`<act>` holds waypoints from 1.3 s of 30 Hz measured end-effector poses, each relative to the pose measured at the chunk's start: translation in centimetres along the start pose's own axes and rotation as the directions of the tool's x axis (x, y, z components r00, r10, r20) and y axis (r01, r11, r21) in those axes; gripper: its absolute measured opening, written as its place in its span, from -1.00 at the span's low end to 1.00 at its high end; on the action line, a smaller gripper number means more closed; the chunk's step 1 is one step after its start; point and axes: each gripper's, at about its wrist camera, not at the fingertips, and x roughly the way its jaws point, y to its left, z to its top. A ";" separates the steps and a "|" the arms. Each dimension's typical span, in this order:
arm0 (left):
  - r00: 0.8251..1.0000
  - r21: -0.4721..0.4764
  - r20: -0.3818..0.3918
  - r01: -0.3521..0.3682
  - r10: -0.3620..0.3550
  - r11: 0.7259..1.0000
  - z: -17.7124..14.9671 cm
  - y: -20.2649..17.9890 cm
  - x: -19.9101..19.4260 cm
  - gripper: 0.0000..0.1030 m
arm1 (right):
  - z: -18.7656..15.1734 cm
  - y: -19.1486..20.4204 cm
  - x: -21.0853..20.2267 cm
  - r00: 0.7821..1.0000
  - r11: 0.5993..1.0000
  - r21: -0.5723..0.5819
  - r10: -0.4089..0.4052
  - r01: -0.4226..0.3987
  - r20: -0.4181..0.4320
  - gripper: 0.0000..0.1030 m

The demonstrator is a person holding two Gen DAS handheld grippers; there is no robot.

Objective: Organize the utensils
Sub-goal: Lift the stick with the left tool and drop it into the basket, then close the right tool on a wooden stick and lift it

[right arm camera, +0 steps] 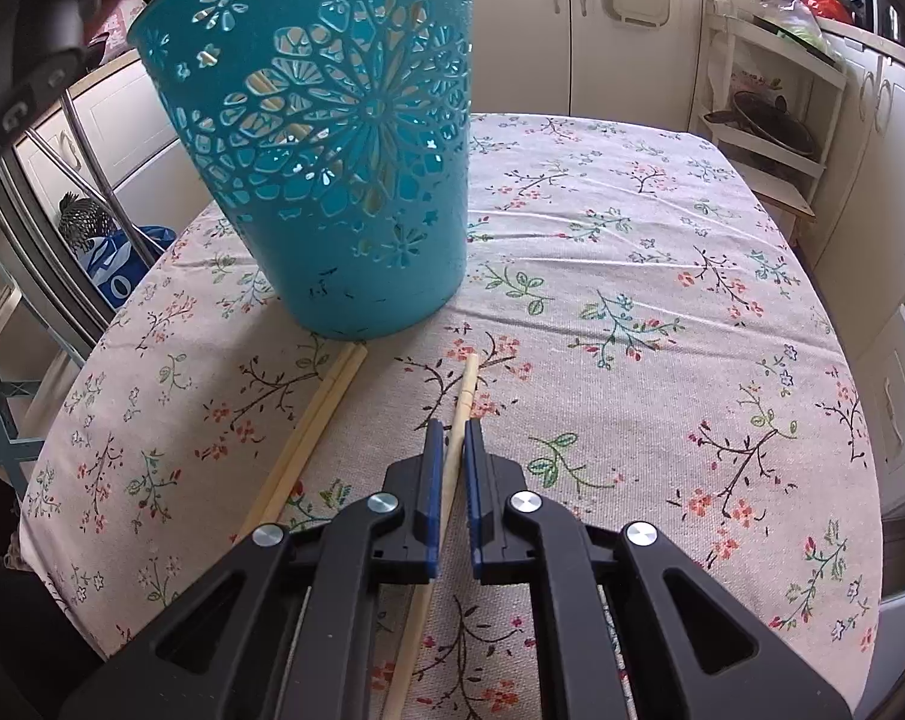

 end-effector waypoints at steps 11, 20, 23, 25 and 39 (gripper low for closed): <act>0.991 0.084 -0.126 -0.035 0.046 0.996 -3.3 -0.1 -0.5 -0.88 | 0.0 -0.1 0.0 1.000 1.000 0.004 0.002 -0.002 0.003 -0.85; 0.972 -0.018 -0.115 -0.210 0.206 0.978 -6.8 3.6 -8.3 0.26 | -0.3 -0.7 -0.3 1.000 1.000 0.012 0.021 -0.022 0.007 -0.84; 0.940 -0.065 -0.152 -0.318 0.306 0.946 -8.3 5.4 -9.5 0.45 | -0.4 -0.6 -0.3 1.000 1.000 0.005 0.015 -0.015 0.011 -0.84; 0.930 -0.071 -0.187 -0.336 0.318 0.939 -8.6 6.4 -9.1 0.45 | -0.5 -0.3 -0.4 1.000 1.000 -0.010 -0.001 0.001 0.016 -0.84; 0.906 -0.030 -0.183 -0.394 0.383 0.918 -8.6 6.6 -9.1 0.70 | -0.9 -0.1 -0.7 0.999 0.999 0.039 -0.015 0.014 0.034 -0.87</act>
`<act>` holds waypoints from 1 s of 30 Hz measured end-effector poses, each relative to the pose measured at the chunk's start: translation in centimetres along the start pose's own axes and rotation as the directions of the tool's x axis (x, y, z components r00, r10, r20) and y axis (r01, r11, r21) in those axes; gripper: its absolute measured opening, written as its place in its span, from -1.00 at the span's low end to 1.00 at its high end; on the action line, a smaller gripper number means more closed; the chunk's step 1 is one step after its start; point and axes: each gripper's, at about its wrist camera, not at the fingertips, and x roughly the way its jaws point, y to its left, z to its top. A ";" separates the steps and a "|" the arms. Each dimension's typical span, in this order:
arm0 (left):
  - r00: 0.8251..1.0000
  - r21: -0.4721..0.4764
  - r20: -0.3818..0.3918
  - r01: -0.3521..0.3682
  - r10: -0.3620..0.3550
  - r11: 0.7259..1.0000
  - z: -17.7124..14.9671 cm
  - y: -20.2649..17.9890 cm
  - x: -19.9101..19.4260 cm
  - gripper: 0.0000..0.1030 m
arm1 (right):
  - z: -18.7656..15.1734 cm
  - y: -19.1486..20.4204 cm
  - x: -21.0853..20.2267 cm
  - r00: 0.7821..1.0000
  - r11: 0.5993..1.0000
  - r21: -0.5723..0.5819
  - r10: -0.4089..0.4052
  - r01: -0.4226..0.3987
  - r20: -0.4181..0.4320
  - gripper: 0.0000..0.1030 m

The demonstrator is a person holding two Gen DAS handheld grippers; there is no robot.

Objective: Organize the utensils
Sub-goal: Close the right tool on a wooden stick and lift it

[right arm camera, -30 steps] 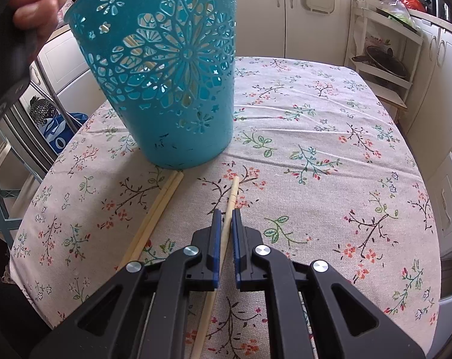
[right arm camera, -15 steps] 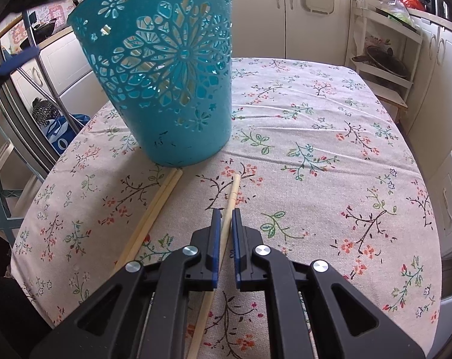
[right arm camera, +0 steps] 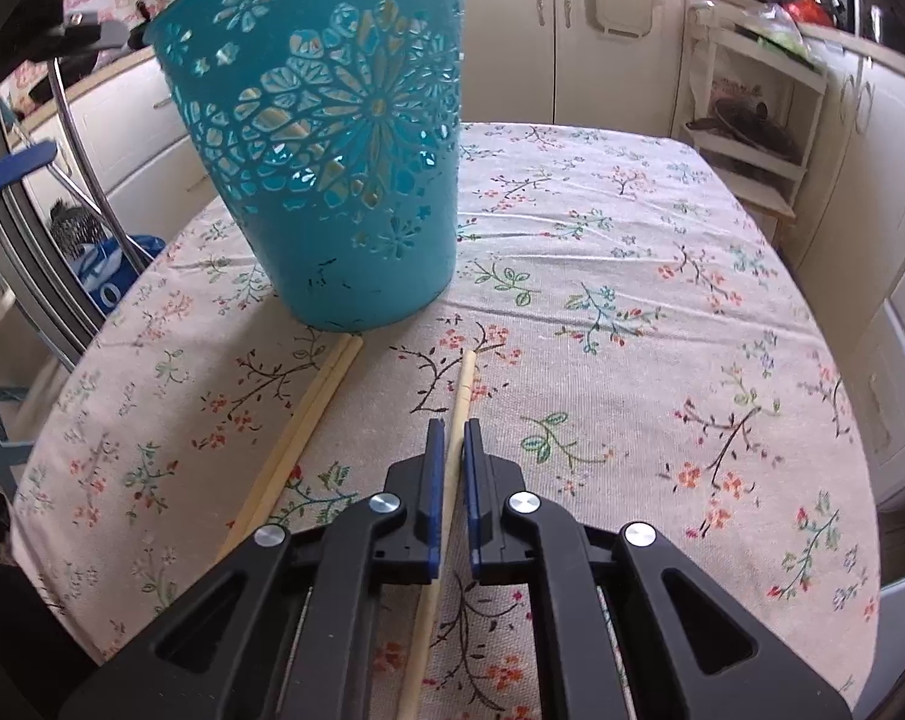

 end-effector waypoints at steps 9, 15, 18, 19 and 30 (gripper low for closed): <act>1.000 0.021 -0.005 -0.016 0.016 1.000 0.0 -0.5 0.1 0.74 | -0.1 -1.5 -4.0 0.975 0.973 0.117 0.182 -0.197 0.131 -0.87; 0.999 0.006 -0.015 -0.035 0.035 0.999 0.1 -0.2 0.4 0.74 | 0.4 -2.0 -5.9 0.933 0.923 0.186 0.299 -0.337 0.202 -0.87; 0.999 0.001 -0.011 -0.040 0.040 0.999 0.2 -0.1 0.4 0.74 | 0.9 -2.4 -7.2 0.908 0.897 0.205 0.340 -0.392 0.245 -0.87; 0.999 0.000 -0.012 -0.040 0.040 0.999 0.2 0.0 0.5 0.75 | 1.2 -2.5 -7.8 0.897 0.886 0.211 0.355 -0.412 0.262 -0.87; 0.998 -0.047 -0.023 -0.056 0.055 0.997 0.3 1.0 0.9 0.75 | 3.6 -1.5 -8.7 0.940 0.937 0.164 0.274 -0.309 0.205 -0.42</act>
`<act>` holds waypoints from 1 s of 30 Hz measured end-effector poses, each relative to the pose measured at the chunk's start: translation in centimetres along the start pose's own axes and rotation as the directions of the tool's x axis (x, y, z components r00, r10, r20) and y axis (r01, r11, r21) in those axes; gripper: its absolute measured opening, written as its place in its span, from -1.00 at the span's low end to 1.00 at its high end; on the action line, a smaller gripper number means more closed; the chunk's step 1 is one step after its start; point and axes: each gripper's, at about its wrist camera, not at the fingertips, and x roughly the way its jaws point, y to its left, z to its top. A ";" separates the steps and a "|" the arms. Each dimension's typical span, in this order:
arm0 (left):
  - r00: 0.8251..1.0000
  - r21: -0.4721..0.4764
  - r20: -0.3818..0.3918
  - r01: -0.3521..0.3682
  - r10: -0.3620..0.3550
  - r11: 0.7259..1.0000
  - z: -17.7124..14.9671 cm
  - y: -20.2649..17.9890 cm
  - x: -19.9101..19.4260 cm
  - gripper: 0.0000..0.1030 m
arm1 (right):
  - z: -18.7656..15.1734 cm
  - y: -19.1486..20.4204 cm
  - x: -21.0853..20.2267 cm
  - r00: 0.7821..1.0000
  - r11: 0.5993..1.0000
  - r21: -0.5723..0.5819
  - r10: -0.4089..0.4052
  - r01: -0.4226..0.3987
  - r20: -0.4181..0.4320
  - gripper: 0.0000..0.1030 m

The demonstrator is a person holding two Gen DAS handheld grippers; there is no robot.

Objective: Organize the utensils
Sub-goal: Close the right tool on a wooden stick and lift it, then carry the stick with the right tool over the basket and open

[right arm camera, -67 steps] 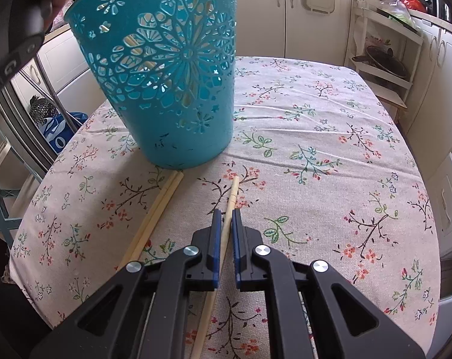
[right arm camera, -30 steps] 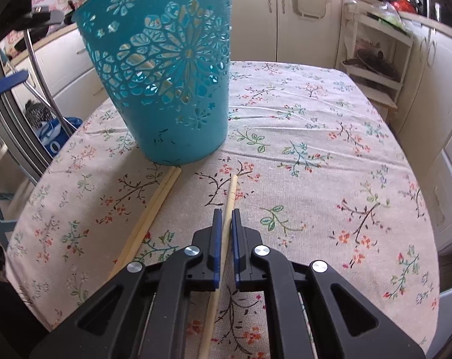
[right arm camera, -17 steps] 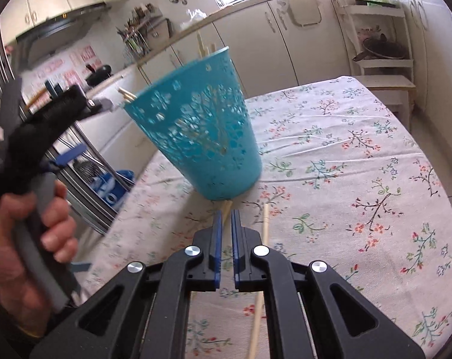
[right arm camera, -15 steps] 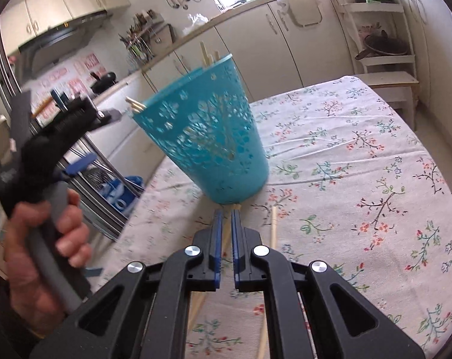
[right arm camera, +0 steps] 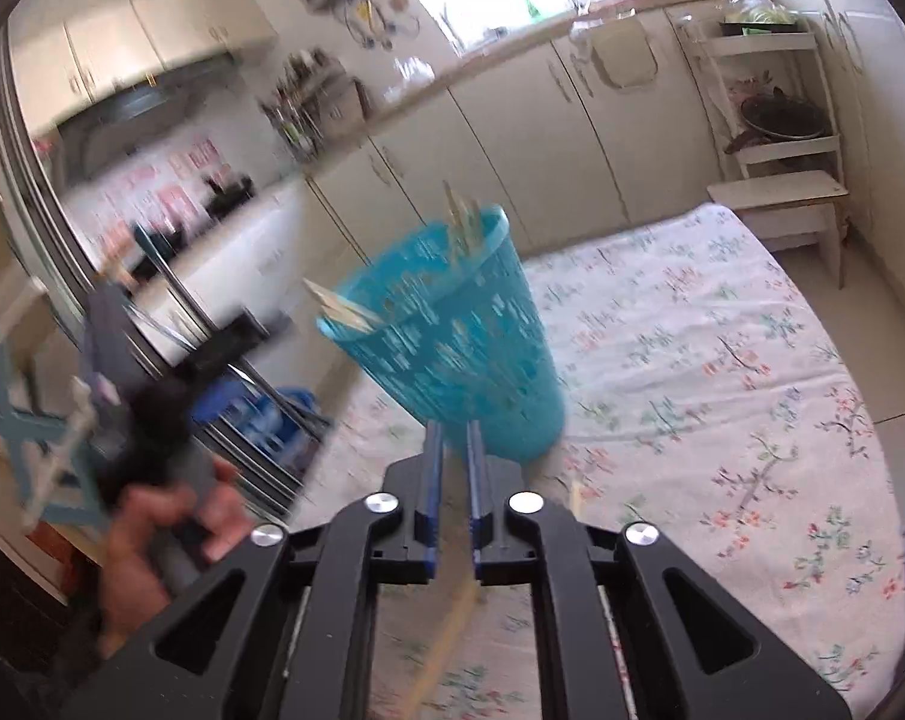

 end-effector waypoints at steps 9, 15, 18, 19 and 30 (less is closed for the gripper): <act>1.000 -0.001 -0.001 -0.001 0.001 1.000 -0.1 0.0 0.0 0.76 | -4.3 0.0 9.2 0.903 0.910 -0.283 -0.369 0.303 -0.221 -0.55; 1.000 -0.017 -0.011 0.001 -0.001 1.000 -0.1 0.4 0.3 0.76 | -4.4 -0.4 7.9 0.919 0.926 -0.254 -0.334 0.279 -0.208 -0.89; 1.000 -0.032 -0.018 0.001 -0.002 0.999 -0.2 0.7 0.5 0.76 | -2.3 -0.8 4.1 0.970 0.976 -0.112 -0.201 0.187 -0.134 -0.89; 1.000 -0.036 -0.019 0.001 -0.002 0.999 -0.1 0.8 0.5 0.76 | -1.1 -0.6 2.8 0.984 0.986 -0.077 -0.152 0.145 -0.089 -0.89; 1.000 -0.046 -0.018 -0.008 0.008 0.999 -0.2 0.9 0.6 0.76 | 12.0 5.5 -1.2 0.927 0.998 -0.021 0.057 -0.053 0.371 -0.89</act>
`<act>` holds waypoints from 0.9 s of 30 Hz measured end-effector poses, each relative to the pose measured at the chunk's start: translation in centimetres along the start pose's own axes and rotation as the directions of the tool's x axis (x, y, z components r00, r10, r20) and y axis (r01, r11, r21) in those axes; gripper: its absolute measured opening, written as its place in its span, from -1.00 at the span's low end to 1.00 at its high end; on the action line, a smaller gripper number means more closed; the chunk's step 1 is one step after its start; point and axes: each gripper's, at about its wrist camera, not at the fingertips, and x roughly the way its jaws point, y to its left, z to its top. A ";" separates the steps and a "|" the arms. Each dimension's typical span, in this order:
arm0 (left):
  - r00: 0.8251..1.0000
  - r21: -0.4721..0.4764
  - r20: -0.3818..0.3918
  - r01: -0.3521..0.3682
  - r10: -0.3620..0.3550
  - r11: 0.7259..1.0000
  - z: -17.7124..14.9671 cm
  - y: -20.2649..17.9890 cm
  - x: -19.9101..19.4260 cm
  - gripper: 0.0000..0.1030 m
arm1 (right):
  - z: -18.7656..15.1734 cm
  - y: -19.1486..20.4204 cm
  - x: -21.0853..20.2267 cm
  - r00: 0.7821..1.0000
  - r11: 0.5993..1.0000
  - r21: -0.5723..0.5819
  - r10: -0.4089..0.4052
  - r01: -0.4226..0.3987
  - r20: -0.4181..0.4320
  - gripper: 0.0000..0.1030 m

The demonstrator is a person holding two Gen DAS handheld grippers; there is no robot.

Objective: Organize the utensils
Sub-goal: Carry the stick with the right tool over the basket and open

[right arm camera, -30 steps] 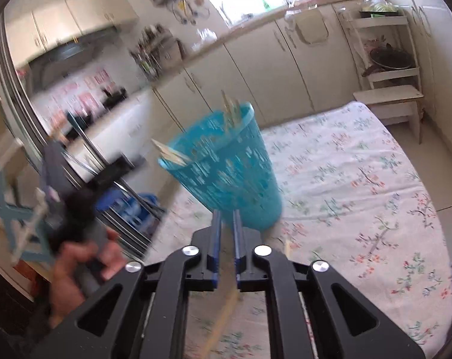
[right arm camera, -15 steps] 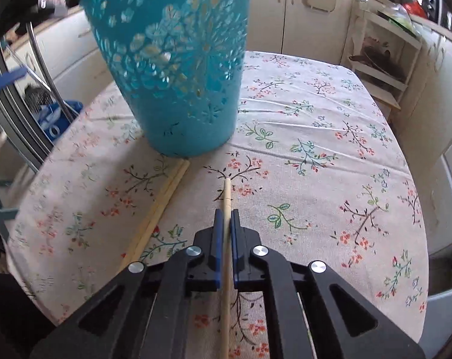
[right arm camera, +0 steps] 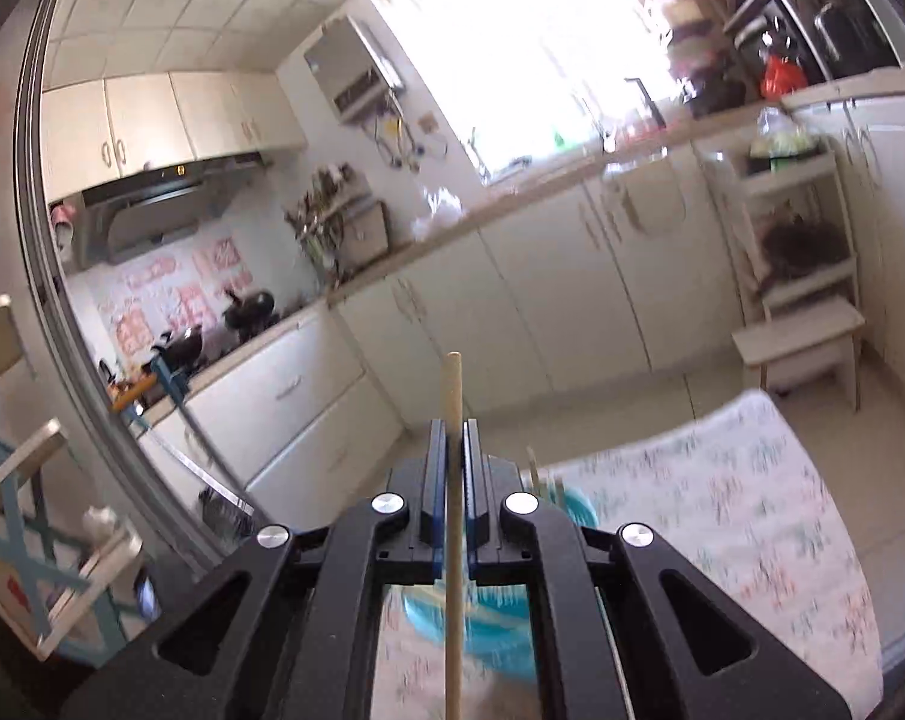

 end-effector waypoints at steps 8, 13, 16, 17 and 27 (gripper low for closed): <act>1.000 -0.026 -0.006 0.003 -0.003 1.000 0.4 0.3 0.4 0.76 | 2.2 -0.6 6.0 0.987 0.990 -0.005 -0.137 0.138 0.083 -0.89; 1.000 -0.042 -0.011 0.010 -0.011 0.999 0.7 0.5 0.7 0.76 | 1.5 -1.5 8.2 0.981 0.981 -0.029 -0.192 0.193 0.040 -0.88; 1.000 -0.048 -0.012 0.013 -0.013 0.999 0.8 0.6 0.7 0.76 | 0.8 -1.3 9.0 0.980 0.980 -0.039 -0.197 0.197 0.009 -0.88; 1.000 -0.049 -0.012 0.013 -0.014 0.999 0.8 0.6 0.7 0.76 | 0.5 -1.3 9.1 0.980 0.980 -0.041 -0.197 0.197 -0.005 -0.88; 1.000 -0.051 -0.019 0.009 -0.010 0.999 0.6 0.7 0.7 0.77 | -1.2 -0.6 7.6 0.983 0.982 -0.063 -0.180 0.178 -0.035 -0.69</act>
